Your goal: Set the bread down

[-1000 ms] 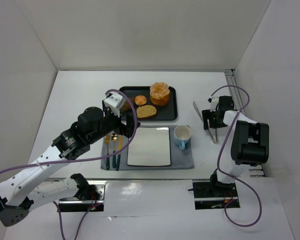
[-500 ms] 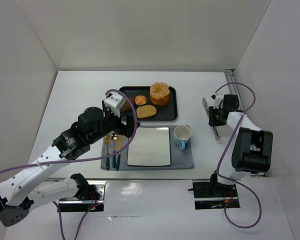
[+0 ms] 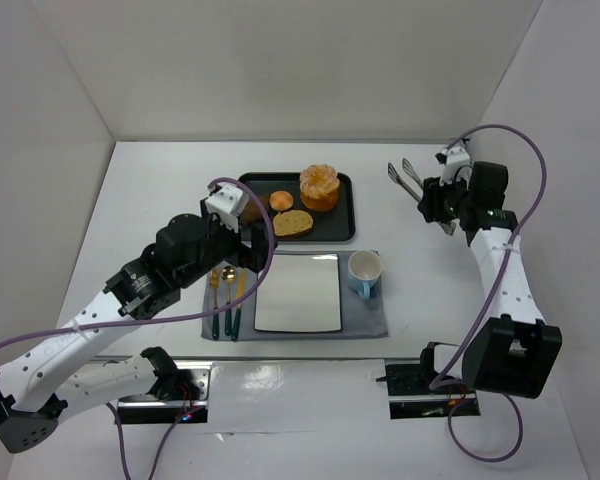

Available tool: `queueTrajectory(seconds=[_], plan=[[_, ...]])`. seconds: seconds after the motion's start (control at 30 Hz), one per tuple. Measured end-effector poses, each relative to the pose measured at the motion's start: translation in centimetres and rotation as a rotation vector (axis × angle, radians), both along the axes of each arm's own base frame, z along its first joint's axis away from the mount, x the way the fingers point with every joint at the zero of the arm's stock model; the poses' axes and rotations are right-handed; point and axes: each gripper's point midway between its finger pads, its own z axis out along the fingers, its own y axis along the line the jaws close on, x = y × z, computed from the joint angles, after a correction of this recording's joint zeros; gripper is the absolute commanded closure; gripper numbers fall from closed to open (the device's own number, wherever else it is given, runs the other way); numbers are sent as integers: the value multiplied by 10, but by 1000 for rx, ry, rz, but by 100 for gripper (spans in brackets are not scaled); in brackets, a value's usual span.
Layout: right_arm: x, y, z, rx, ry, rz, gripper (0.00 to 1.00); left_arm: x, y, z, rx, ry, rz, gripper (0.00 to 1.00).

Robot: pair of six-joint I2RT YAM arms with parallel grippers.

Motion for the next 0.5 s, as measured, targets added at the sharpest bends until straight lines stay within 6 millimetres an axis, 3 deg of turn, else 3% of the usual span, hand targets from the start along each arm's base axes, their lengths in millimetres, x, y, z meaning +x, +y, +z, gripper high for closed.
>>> queueTrajectory(seconds=[0.17, 0.33, 0.5], plan=[[1, 17, 49, 39, -82, 87, 48, 4, 5, -1, 11, -9, 36, 1], [-1, 45, 73, 80, -112, 196, 48, 9, 11, -6, 30, -12, 76, 1], [-4, 120, 74, 106, -90, 422, 48, 15, 20, -8, 55, -30, 123, 1]])
